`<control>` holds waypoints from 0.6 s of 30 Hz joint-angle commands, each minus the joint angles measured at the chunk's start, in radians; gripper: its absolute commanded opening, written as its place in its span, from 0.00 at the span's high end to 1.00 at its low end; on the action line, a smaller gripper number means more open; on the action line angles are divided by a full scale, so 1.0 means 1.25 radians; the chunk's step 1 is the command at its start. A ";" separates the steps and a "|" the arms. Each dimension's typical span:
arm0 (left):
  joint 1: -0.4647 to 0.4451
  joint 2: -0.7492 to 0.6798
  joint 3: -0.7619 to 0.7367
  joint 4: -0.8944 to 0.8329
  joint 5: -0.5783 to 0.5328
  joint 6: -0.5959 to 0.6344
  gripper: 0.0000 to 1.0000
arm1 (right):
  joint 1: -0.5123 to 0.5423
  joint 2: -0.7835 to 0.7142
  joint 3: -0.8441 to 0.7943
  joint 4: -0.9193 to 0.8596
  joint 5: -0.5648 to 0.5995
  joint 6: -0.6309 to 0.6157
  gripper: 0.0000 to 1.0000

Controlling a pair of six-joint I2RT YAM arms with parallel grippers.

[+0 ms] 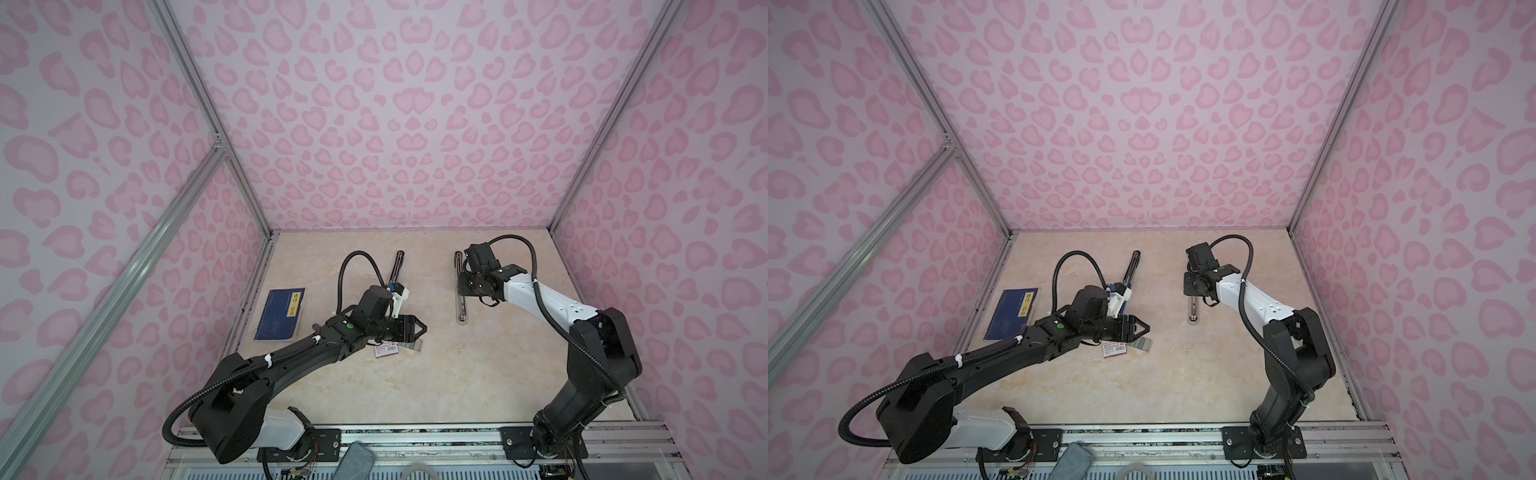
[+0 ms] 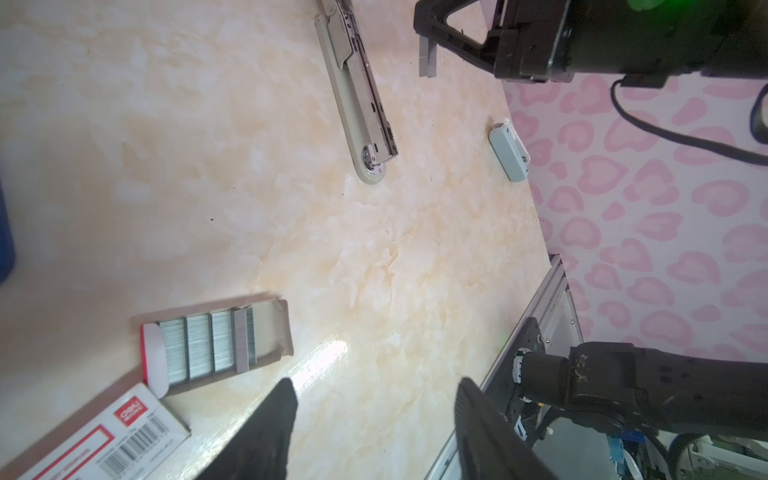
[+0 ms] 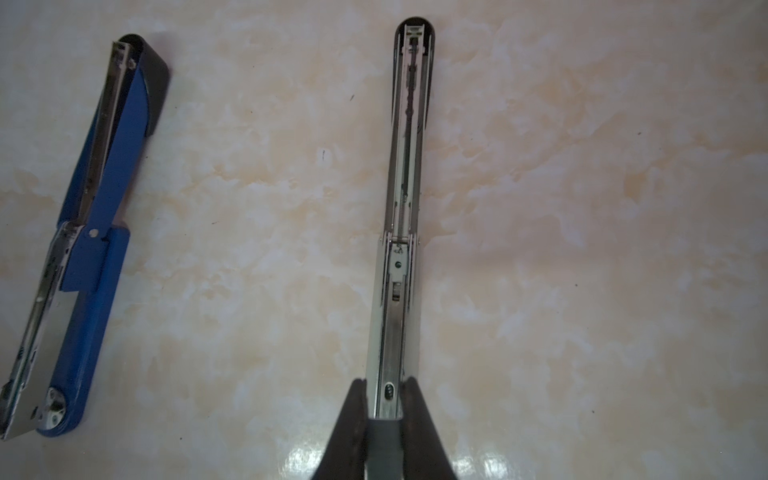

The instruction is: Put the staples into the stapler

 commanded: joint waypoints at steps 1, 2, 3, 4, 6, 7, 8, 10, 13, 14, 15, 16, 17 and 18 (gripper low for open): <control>-0.002 0.003 0.008 -0.002 -0.036 0.015 0.34 | 0.000 0.025 0.007 0.037 0.032 -0.003 0.85; -0.002 0.004 0.010 -0.003 -0.036 0.015 0.34 | 0.000 0.036 0.013 0.041 0.037 -0.003 0.86; -0.002 0.007 0.013 -0.005 -0.036 0.017 0.33 | -0.001 0.046 0.018 0.045 0.044 -0.002 0.86; -0.003 0.010 0.015 -0.007 -0.037 0.017 0.33 | -0.001 0.055 0.022 0.050 0.049 -0.001 0.86; -0.003 0.015 0.015 -0.008 -0.037 0.016 0.34 | -0.003 0.072 0.030 0.061 0.054 0.002 0.86; -0.004 0.016 0.015 -0.009 -0.038 0.015 0.34 | -0.004 0.078 0.034 0.066 0.055 0.003 0.85; -0.004 0.017 0.015 -0.008 -0.039 0.014 0.33 | -0.005 0.085 0.039 0.073 0.056 0.004 0.86; -0.005 0.019 0.015 -0.008 -0.041 0.012 0.33 | -0.006 0.098 0.045 0.083 0.065 0.005 0.86; -0.005 0.019 0.014 -0.008 -0.044 0.011 0.33 | -0.009 0.114 0.052 0.099 0.072 0.007 0.85; -0.005 0.018 0.015 -0.010 -0.044 0.010 0.33 | -0.011 0.120 0.055 0.106 0.072 0.008 0.85; -0.005 0.019 0.015 -0.010 -0.044 0.010 0.33 | -0.011 0.124 0.055 0.113 0.072 0.008 0.85; -0.005 0.020 0.016 -0.011 -0.044 0.010 0.33 | -0.012 0.128 0.055 0.120 0.071 0.009 0.86; -0.006 0.020 0.016 -0.012 -0.044 0.010 0.33 | -0.014 0.133 0.057 0.126 0.071 0.013 0.86; -0.006 0.022 0.016 -0.013 -0.043 0.010 0.33 | -0.015 0.138 0.060 0.131 0.069 0.015 0.85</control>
